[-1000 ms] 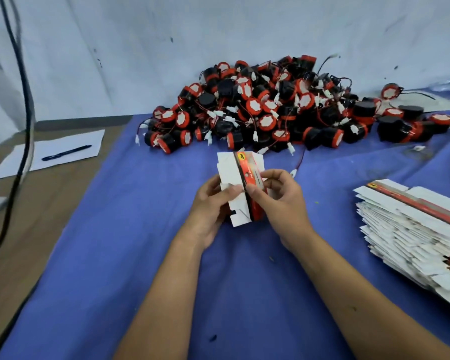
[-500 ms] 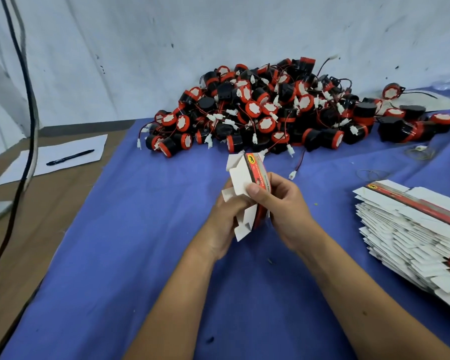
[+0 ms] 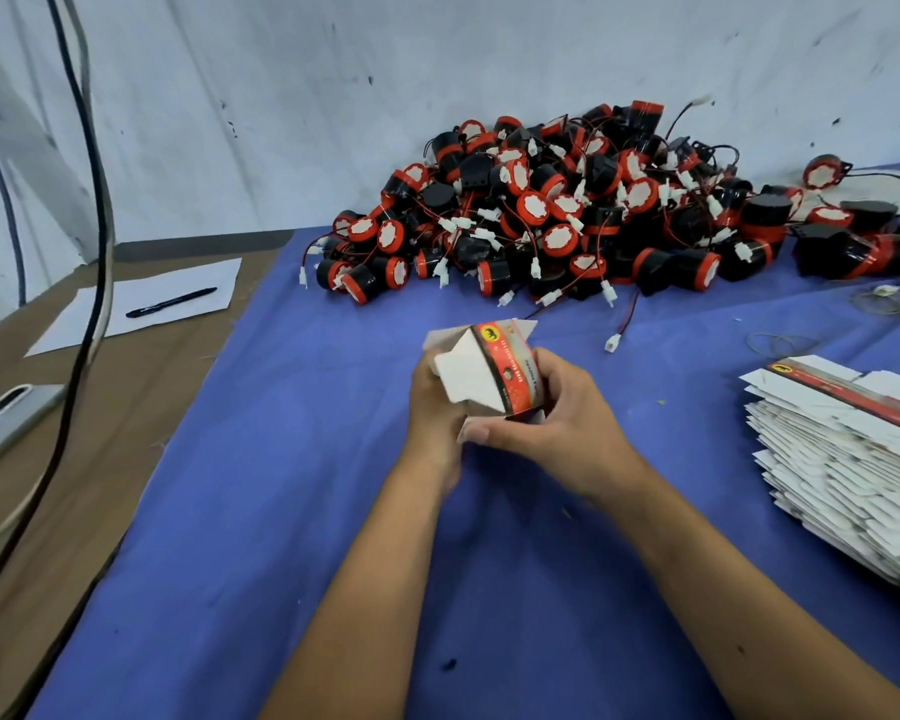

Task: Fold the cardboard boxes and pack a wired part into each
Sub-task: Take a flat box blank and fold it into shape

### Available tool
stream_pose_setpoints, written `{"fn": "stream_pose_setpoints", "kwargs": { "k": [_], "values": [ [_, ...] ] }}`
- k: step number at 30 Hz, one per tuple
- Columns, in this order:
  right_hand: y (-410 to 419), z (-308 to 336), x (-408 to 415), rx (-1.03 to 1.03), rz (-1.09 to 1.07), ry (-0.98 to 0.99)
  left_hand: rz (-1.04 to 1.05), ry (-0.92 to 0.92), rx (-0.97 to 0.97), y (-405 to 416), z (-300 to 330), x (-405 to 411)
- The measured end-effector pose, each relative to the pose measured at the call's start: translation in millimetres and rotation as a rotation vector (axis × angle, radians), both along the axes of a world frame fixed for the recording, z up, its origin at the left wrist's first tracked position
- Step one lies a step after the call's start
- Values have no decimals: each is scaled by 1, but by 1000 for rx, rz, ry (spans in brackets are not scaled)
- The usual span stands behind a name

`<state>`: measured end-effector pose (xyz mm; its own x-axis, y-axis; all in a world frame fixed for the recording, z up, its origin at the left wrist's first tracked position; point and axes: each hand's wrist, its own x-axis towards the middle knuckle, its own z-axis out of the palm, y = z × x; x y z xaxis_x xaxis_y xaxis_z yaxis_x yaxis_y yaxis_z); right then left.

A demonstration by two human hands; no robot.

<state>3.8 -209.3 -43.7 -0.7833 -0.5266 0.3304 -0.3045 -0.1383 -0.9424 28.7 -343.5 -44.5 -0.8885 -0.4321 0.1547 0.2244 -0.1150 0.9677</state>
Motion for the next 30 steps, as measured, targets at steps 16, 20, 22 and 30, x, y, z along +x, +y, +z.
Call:
{"fn": "stream_pose_setpoints", "kwargs": {
  "k": [16,20,22,30],
  "values": [
    [-6,5,5,-213,100,-300,-41,-49,283,15,11,4],
    [-7,0,5,-180,42,-312,-9,92,169,14,11,5],
    [-7,0,5,-192,22,-332,-77,156,106,15,11,5],
    [-11,-3,14,38,-110,-88,-159,69,284,5,17,11]
  ]
}}
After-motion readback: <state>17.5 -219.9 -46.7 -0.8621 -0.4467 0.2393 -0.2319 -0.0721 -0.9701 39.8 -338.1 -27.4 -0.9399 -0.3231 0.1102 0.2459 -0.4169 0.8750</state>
